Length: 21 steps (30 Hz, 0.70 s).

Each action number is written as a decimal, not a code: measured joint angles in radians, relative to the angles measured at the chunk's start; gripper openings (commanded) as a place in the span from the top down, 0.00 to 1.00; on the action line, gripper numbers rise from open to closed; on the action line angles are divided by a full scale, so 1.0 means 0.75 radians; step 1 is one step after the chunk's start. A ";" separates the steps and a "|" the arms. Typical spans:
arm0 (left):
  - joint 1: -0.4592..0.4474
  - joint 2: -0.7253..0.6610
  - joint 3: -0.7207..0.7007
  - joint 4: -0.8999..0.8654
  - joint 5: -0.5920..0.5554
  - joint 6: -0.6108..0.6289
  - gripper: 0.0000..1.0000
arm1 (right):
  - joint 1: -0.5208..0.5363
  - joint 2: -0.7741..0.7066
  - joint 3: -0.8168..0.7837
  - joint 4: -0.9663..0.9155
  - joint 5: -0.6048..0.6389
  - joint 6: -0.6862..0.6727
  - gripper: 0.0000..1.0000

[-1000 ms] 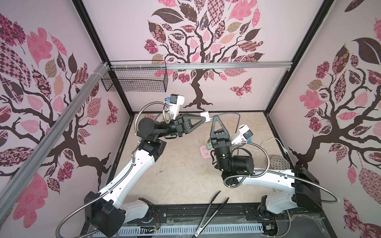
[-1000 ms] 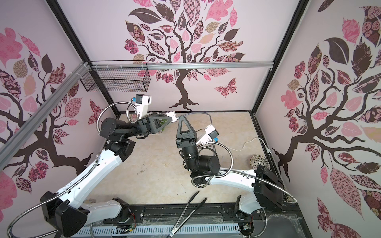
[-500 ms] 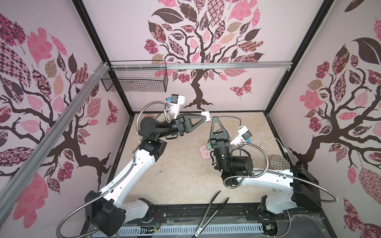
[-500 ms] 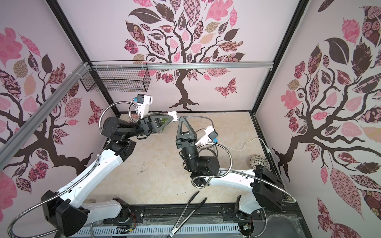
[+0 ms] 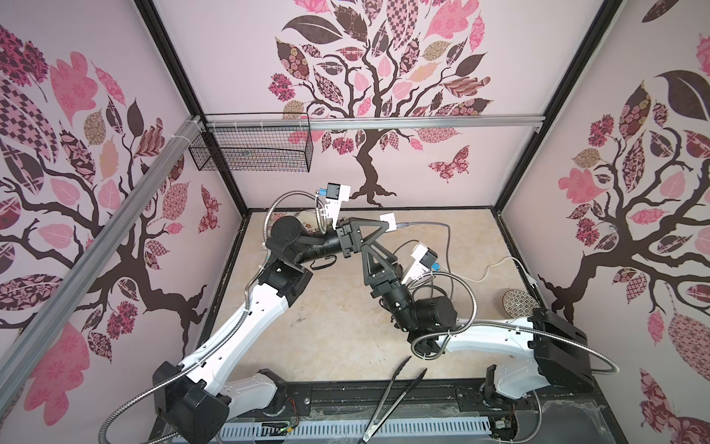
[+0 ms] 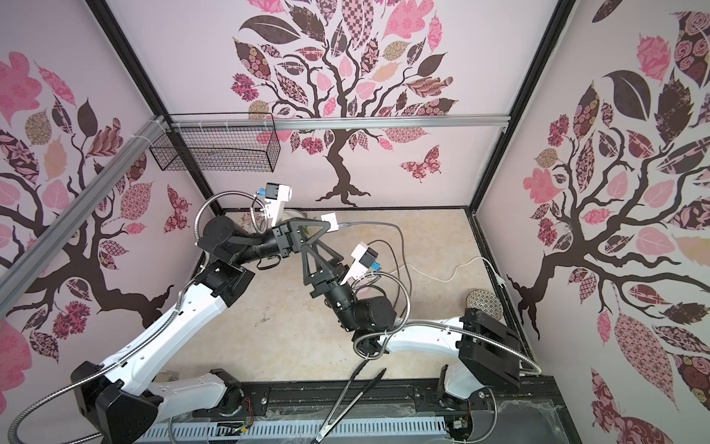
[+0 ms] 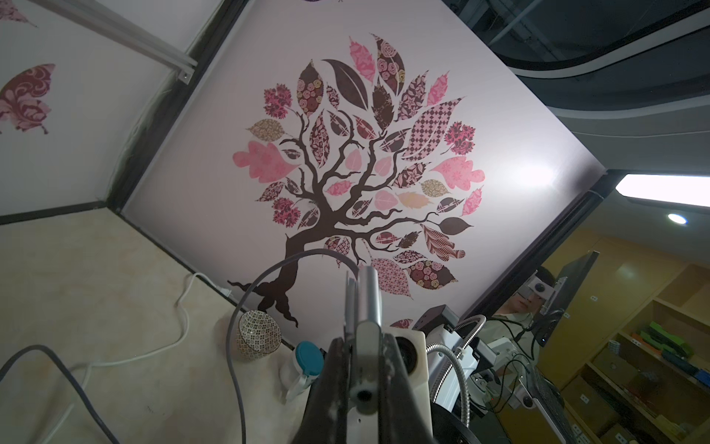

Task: Charge mp3
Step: Insert the charging cable into the MP3 player, then place the MP3 player at the center of the board.

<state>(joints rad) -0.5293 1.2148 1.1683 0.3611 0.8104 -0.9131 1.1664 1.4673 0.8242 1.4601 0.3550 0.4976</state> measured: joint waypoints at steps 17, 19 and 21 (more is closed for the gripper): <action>0.206 -0.032 -0.310 -0.366 -0.169 0.172 1.00 | -0.111 -0.713 -0.239 -1.230 -0.092 -0.068 0.37; 0.211 -0.030 -0.404 -0.398 -0.202 0.189 1.00 | -0.133 -0.717 -0.250 -1.364 -0.076 -0.056 0.36; 0.215 -0.017 -0.496 -0.414 -0.232 0.201 1.00 | -0.149 -0.716 -0.263 -1.479 -0.053 -0.035 0.35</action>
<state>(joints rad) -0.3679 1.2018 0.7963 0.0505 0.6365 -0.7624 1.0550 0.9302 0.6266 0.3511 0.3149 0.4717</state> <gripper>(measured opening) 0.116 0.646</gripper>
